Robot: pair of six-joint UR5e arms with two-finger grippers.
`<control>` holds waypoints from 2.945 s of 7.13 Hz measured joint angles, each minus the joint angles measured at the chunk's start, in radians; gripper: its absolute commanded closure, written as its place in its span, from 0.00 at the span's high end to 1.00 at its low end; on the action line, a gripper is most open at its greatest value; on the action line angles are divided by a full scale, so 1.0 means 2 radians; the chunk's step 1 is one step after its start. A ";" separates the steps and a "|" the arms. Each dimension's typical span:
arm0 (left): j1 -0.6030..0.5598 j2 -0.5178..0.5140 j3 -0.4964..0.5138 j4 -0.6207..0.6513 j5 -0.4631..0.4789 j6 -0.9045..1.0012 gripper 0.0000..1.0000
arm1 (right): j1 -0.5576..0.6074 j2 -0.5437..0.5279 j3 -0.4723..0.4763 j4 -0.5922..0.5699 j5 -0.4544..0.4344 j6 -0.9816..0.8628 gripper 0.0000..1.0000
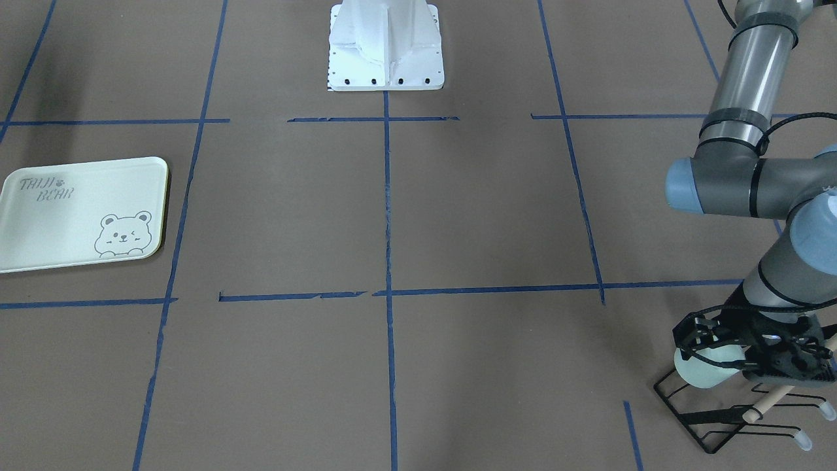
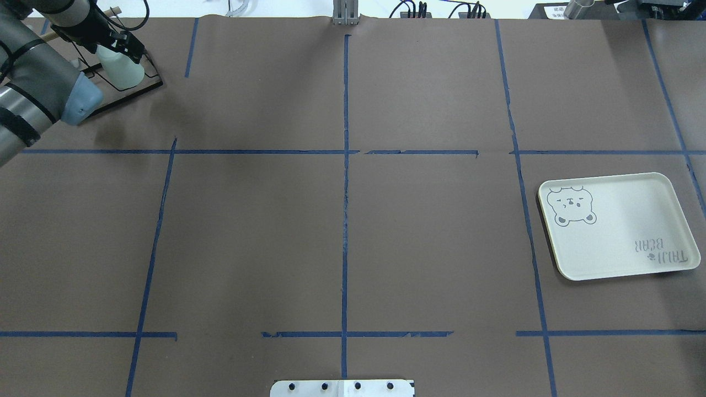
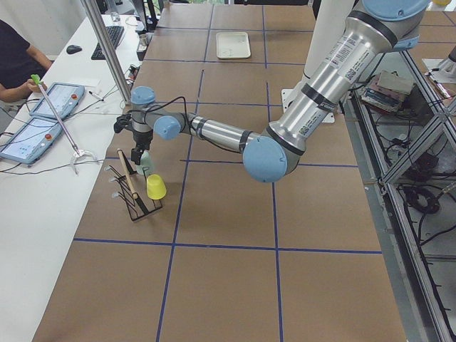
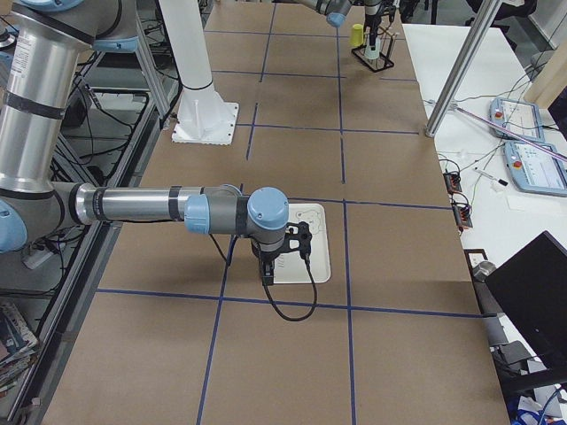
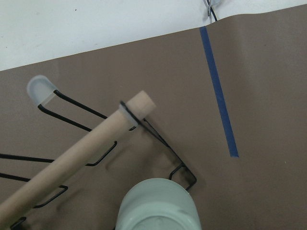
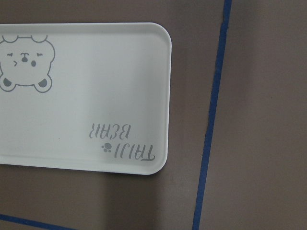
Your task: Left arm grabs green cup and hands to right arm on tray
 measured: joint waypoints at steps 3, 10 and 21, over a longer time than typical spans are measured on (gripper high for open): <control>0.003 -0.002 0.009 -0.005 0.004 -0.001 0.86 | 0.000 0.000 0.000 0.000 0.000 0.000 1.00; -0.027 0.009 -0.040 0.002 0.001 0.003 0.11 | -0.002 -0.001 -0.003 0.000 0.010 0.000 1.00; 0.079 0.055 -0.291 -0.003 -0.042 -0.378 0.11 | -0.143 0.091 -0.008 0.173 0.035 0.170 0.99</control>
